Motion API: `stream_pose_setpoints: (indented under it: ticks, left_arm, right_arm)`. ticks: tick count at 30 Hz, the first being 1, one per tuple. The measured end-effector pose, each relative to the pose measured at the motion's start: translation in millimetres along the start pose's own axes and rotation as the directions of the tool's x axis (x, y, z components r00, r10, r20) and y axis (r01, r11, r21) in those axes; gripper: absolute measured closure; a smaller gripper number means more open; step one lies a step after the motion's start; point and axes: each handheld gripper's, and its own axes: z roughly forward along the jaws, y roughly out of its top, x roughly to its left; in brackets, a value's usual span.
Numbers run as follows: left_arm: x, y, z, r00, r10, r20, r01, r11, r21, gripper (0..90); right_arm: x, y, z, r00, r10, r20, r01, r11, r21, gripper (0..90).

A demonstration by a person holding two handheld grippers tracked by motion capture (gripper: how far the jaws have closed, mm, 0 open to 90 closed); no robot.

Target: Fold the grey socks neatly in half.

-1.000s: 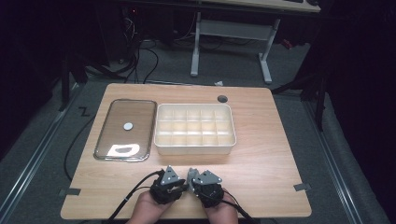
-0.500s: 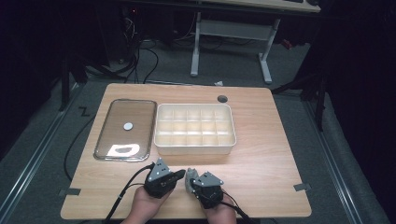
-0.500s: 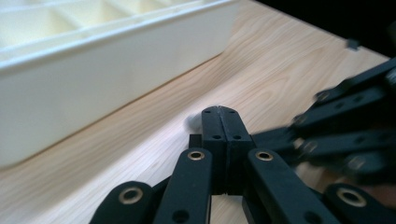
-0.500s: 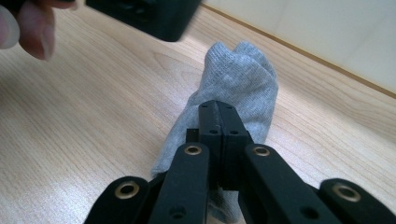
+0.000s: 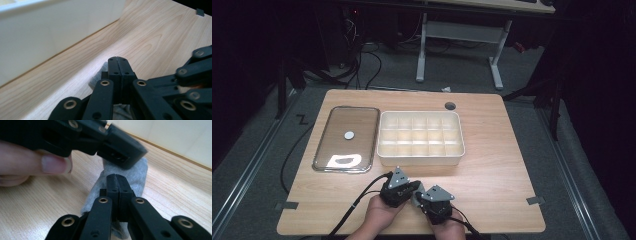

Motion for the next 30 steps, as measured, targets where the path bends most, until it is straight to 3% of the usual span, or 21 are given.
stream_pose_setpoints:
  ticks: [3, 8, 11, 13, 18, 23, 30]
  left_arm:
    - [-0.3, -3.9, 0.0, 0.9996, 0.026, -0.011, -0.026, 0.9997, -0.002, 90.0]
    - [-0.2, -6.9, 0.3, 0.9996, 0.026, -0.008, -0.026, 0.9995, -0.017, 90.0]
    - [0.2, -7.2, 0.1, 0.9997, 0.023, -0.004, -0.023, 0.9996, -0.019, 90.0]
    - [0.0, -7.5, 0.2, 0.9997, 0.022, -0.006, -0.022, 0.9995, -0.022, 90.0]
    - [0.2, -7.8, 0.5, 0.9997, 0.025, -0.002, -0.025, 0.9994, -0.024, 90.0]
    - [0.7, -7.9, 0.8, 0.9993, 0.037, -0.006, -0.037, 0.9992, -0.015, 90.0]
    - [0.7, -8.4, 1.4, 0.9992, 0.04, -0.008, -0.04, 0.9991, -0.014, 90.0]
  right_arm:
    - [-0.4, -1.1, 0.0, 1.0, 0.0, -0.007, -0.001, 1.0, -0.009, 90.0]
    - [-3.2, 1.3, -2.9, 0.9997, 0.021, -0.011, -0.021, 0.9998, 0.0, 90.0]
    - [-3.6, 8.4, -19.4, 0.9987, 0.046, -0.021, -0.047, 0.9975, -0.053, 90.0]
    - [-0.5, 11.3, -29.1, 0.9983, 0.04, -0.041, -0.043, 0.9963, -0.075, 90.0]
    - [13.0, -0.5, -23.6, 0.9984, -0.01, -0.055, 0.009, 0.9999, -0.014, 90.0]
    - [12.9, -11.0, -15.5, 0.9989, 0.005, -0.046, -0.004, 0.9997, 0.026, 90.0]
    - [10.0, -15.3, -13.3, 0.9981, 0.022, -0.057, -0.021, 0.9995, 0.022, 90.0]
